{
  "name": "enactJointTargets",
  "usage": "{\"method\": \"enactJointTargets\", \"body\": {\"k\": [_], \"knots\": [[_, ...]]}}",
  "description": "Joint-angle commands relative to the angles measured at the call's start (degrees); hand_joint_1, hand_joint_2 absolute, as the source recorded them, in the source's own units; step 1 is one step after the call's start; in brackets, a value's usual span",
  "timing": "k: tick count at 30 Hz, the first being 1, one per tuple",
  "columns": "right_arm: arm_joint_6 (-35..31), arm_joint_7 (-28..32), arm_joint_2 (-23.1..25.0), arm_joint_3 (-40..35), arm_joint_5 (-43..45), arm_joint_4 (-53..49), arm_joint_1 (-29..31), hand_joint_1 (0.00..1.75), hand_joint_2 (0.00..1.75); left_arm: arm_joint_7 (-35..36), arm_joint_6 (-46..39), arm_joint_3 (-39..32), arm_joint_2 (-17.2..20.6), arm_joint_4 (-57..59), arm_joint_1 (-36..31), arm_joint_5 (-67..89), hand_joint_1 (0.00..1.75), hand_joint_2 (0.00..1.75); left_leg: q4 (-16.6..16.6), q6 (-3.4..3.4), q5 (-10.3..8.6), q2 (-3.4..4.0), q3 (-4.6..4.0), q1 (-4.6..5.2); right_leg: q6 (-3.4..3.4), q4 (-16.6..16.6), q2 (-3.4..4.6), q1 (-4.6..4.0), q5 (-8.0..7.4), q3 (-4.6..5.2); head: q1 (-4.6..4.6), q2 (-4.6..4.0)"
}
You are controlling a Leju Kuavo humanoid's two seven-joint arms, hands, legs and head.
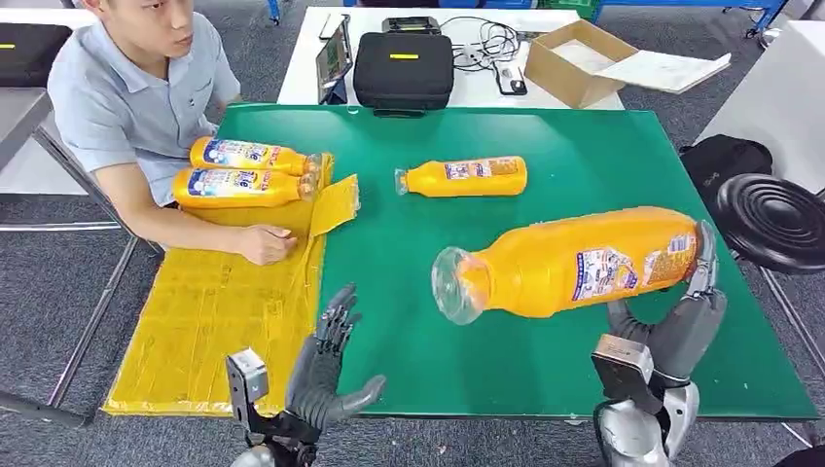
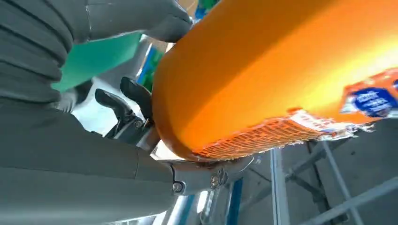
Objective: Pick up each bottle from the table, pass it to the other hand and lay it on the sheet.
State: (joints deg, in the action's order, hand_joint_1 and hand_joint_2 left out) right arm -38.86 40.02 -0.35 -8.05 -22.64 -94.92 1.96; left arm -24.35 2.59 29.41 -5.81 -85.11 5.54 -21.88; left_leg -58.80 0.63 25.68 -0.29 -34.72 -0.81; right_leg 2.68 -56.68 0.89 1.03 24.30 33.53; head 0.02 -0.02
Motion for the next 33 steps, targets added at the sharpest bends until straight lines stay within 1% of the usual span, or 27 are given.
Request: {"method": "enactJointTargets", "body": {"k": [1,5,8,10,18,24,28,32,33], "knots": [[2.73,-0.02,2.58,-8.81,4.74,6.45,6.28,1.75,1.75,-3.35,7.91,3.40,0.62,2.19,-2.28,-2.26,0.00,1.75,0.04,-0.01,0.00,0.15,0.11,-0.02,-0.09,0.04,0.10,-0.03,-0.04,-0.05,0.00,0.00],[5.39,-0.02,4.03,-11.31,7.46,10.01,7.72,1.75,1.75,-5.83,11.80,4.00,-0.41,0.57,-3.29,-3.06,0.00,1.75,0.04,-0.03,-0.01,0.16,0.15,-0.02,-0.11,0.03,0.08,-0.05,-0.03,-0.09,-0.02,0.00],[6.81,-0.02,5.60,-11.90,9.12,13.10,8.11,1.75,1.75,-5.47,14.68,3.69,-0.99,-0.81,-3.15,-6.68,0.00,1.75,0.04,-0.03,-0.01,0.17,0.16,-0.06,-0.11,0.04,0.09,-0.08,-0.03,-0.12,-0.02,0.00],[6.88,-0.02,6.06,-12.09,9.32,13.65,8.14,1.75,1.75,-5.45,14.75,3.75,-1.03,-1.42,-3.09,-6.69,0.00,1.75,0.05,-0.03,-0.02,0.15,0.14,-0.04,-0.10,0.04,0.08,-0.05,-0.03,-0.10,-0.02,0.00],[5.20,-0.02,7.12,-14.68,8.00,19.02,9.06,1.75,1.75,-9.17,11.31,6.23,-0.98,-4.21,-4.23,-1.70,0.00,1.75,0.05,-0.03,-0.02,0.14,0.16,-0.04,-0.13,0.04,0.05,-0.07,-0.02,-0.14,-0.02,0.00],[5.46,-0.02,7.26,-14.53,8.25,19.86,9.26,1.75,1.75,-9.54,10.98,6.33,-1.01,-4.55,-4.47,-1.48,0.00,1.75,0.05,-0.02,-0.05,0.06,0.10,-0.01,-0.09,0.02,0.00,-0.03,-0.02,-0.08,-0.02,0.00],[6.14,-0.02,8.91,-14.31,7.59,24.62,10.51,1.75,1.75,-10.51,8.59,8.33,-0.40,-4.96,-5.98,-0.02,0.00,1.75,0.06,-0.02,-0.04,0.08,0.13,-0.02,-0.12,0.03,0.00,-0.04,-0.02,-0.11,-0.02,0.00],[5.83,-0.02,9.36,-14.76,7.34,25.10,10.60,1.75,1.75,-10.80,7.65,8.65,-0.45,-4.74,-6.20,0.80,0.00,1.75,0.06,-0.03,-0.05,0.08,0.12,-0.02,-0.10,0.03,0.01,-0.04,-0.02,-0.09,-0.02,0.00],[5.85,-0.02,9.26,-14.93,7.06,25.54,10.65,1.75,1.75,-11.20,5.43,8.58,-0.37,-4.63,-6.22,2.90,0.00,1.75,0.05,-0.03,-0.04,0.05,0.11,-0.03,-0.10,0.02,-0.01,-0.05,-0.01,-0.10,0.00,0.00]]}}
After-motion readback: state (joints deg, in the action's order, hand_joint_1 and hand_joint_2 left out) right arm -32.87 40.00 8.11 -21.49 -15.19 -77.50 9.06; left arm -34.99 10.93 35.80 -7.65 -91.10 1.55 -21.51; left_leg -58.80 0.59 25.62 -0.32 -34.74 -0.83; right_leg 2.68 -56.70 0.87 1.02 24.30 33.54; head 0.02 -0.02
